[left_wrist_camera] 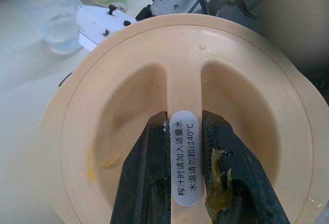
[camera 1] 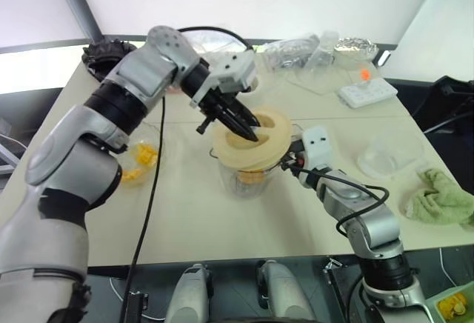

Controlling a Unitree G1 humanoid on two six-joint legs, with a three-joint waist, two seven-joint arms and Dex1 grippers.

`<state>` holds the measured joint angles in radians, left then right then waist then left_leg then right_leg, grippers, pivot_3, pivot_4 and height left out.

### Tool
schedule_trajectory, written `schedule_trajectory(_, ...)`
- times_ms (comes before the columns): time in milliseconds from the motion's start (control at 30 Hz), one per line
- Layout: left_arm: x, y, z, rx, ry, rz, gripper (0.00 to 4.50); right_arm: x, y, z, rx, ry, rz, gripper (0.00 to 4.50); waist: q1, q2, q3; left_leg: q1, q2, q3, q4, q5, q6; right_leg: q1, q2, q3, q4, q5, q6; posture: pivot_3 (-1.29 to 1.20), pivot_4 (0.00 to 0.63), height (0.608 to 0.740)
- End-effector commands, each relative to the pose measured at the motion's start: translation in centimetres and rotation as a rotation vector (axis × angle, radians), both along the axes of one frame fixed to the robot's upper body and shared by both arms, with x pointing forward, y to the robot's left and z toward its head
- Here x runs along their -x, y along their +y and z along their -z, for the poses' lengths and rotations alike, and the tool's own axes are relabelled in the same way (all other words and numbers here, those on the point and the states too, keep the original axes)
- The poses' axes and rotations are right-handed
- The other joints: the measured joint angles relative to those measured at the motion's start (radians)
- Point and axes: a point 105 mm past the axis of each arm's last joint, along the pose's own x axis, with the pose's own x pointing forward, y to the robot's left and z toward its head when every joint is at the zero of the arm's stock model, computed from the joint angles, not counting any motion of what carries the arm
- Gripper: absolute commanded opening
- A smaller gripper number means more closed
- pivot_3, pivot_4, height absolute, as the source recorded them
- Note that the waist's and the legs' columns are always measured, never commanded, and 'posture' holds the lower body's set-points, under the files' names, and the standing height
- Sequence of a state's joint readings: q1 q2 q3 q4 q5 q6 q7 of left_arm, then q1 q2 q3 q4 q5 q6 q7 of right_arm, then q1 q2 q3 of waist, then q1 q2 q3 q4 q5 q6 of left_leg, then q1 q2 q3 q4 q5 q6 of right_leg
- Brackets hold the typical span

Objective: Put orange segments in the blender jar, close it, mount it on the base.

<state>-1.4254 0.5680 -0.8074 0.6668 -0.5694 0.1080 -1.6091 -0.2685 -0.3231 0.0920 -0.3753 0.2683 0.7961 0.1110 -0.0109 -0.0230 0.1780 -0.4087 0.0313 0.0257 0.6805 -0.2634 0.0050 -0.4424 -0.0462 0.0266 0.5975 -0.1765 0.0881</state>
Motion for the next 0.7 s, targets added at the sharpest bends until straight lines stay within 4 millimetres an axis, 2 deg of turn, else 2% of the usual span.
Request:
schedule_trajectory(33, -0.7, 0.2, 1.9, -0.080, -0.058, 0.014, 0.26, 0.1, -1.6, 1.7, 0.059, 0.056, 0.086, 0.87, -0.002, 0.000, 0.000, 0.000, 0.000, 0.000, 0.000, 0.000, 0.000, 0.000, 0.000, 0.000, 0.000, 0.000, 0.000, 0.00, 0.150, 0.740)
schedule_trajectory(300, -2.1, 0.3, 3.1, -0.135, -0.110, -0.012, 0.26, 0.2, -1.5, 1.7, 0.051, 0.055, 0.094, 0.87, 0.003, 0.004, -0.004, 0.001, 0.000, -0.001, 0.001, 0.000, 0.000, 0.003, 0.000, 0.000, -0.002, 0.000, 0.000, 0.00, 0.150, 0.740)
schedule_trajectory(633, -0.9, 1.2, 4.7, -0.226, -0.033, 0.012, 0.26, 0.1, -2.1, 1.6, 0.059, 0.053, 0.102, 0.87, -0.006, 0.006, -0.007, 0.001, 0.000, -0.002, 0.001, 0.000, 0.000, 0.004, -0.001, 0.000, -0.003, -0.001, 0.001, 0.00, 0.150, 0.740)
schedule_trajectory(700, -0.7, 1.2, 4.7, -0.240, -0.025, 0.016, 0.26, -0.2, -2.9, 0.8, 0.064, 0.013, 0.147, 0.87, -0.006, 0.006, -0.007, 0.001, 0.000, -0.002, 0.001, 0.000, 0.000, 0.003, -0.001, 0.000, -0.003, -0.001, 0.001, 0.00, 0.150, 0.740)
